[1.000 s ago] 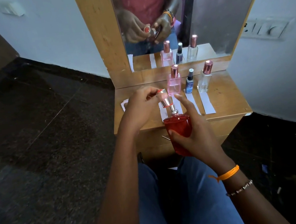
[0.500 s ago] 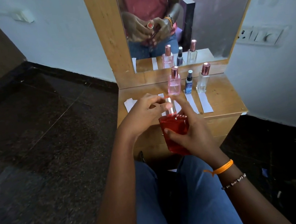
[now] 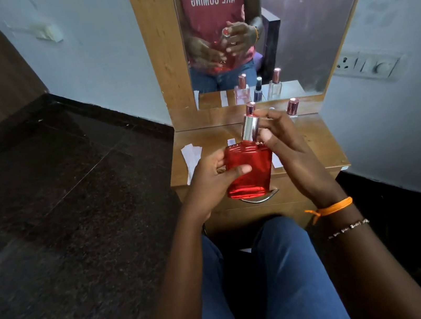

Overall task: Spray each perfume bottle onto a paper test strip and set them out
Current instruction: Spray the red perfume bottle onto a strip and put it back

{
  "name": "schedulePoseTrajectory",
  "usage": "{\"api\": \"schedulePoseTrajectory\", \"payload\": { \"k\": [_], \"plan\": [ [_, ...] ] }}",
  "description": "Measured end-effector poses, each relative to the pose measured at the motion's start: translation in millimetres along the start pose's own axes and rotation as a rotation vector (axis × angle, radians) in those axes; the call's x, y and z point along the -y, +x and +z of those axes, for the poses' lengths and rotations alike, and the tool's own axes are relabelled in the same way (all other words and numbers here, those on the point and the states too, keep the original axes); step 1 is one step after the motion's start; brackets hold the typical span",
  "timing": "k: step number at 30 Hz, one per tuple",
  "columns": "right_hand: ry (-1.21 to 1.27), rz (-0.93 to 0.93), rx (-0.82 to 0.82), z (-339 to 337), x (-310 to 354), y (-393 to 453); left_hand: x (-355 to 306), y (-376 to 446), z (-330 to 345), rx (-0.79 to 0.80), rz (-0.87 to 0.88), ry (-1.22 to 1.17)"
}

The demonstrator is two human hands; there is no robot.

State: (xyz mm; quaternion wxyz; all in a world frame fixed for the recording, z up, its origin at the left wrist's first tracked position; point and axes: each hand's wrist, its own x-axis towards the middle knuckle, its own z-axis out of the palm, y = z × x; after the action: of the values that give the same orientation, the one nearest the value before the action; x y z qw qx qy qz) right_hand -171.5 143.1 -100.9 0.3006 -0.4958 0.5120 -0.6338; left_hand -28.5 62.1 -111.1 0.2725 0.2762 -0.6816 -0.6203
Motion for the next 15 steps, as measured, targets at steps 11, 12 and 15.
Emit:
{"api": "schedulePoseTrajectory", "payload": {
  "k": [11,12,15],
  "plan": [
    [0.131,0.014,0.261,-13.8,17.7,25.1,-5.8,-6.6,-11.0,0.128,0.008,0.002],
    [0.217,0.032,0.282,-11.7,18.6,25.8,-5.9,-6.4,-9.6,0.122,0.015,-0.024],
    [0.294,0.048,0.306,-8.4,20.8,30.9,-5.8,-5.3,-7.7,0.108,0.033,-0.053]
  ]
}}
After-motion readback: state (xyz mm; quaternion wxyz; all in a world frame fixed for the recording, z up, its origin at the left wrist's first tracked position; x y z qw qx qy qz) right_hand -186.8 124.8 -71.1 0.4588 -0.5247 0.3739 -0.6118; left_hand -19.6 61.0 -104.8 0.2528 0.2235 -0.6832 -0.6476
